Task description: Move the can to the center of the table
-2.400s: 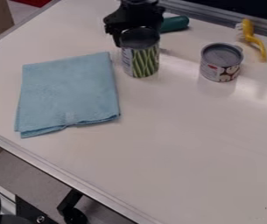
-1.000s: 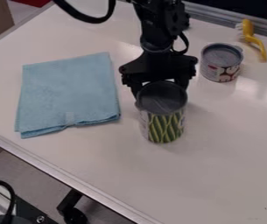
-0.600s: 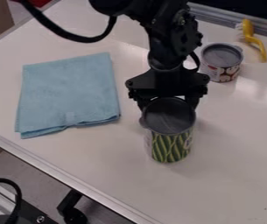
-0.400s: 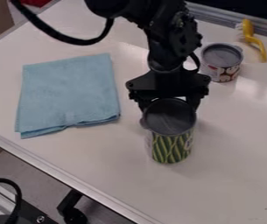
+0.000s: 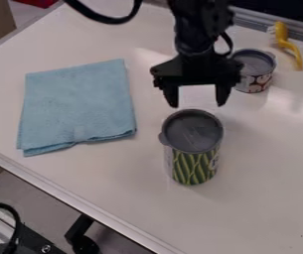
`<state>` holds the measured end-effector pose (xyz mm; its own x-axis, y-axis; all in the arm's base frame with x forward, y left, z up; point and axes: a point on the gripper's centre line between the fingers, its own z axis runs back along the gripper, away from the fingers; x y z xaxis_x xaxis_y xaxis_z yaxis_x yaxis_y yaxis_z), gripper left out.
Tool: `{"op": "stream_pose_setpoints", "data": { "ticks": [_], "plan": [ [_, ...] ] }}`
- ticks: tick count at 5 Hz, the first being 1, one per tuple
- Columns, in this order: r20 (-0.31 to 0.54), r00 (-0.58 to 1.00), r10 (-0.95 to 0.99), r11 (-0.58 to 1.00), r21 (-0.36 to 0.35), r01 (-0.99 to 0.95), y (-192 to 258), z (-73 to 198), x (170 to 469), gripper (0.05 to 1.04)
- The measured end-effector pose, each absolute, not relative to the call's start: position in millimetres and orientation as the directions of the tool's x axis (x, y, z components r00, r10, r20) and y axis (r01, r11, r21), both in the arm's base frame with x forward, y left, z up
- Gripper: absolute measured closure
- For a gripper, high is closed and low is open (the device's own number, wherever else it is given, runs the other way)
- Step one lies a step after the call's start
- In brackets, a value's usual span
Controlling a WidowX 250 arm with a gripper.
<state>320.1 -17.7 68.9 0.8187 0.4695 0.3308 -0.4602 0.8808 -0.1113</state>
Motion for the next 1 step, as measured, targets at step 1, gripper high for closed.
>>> {"op": "stream_pose_setpoints", "data": {
  "ticks": [1],
  "plan": [
    [0.328, 0.828, 0.455, 0.886, -0.079, -0.456, -2.5, 77.8, 332.0, 0.085]
  ]
}}
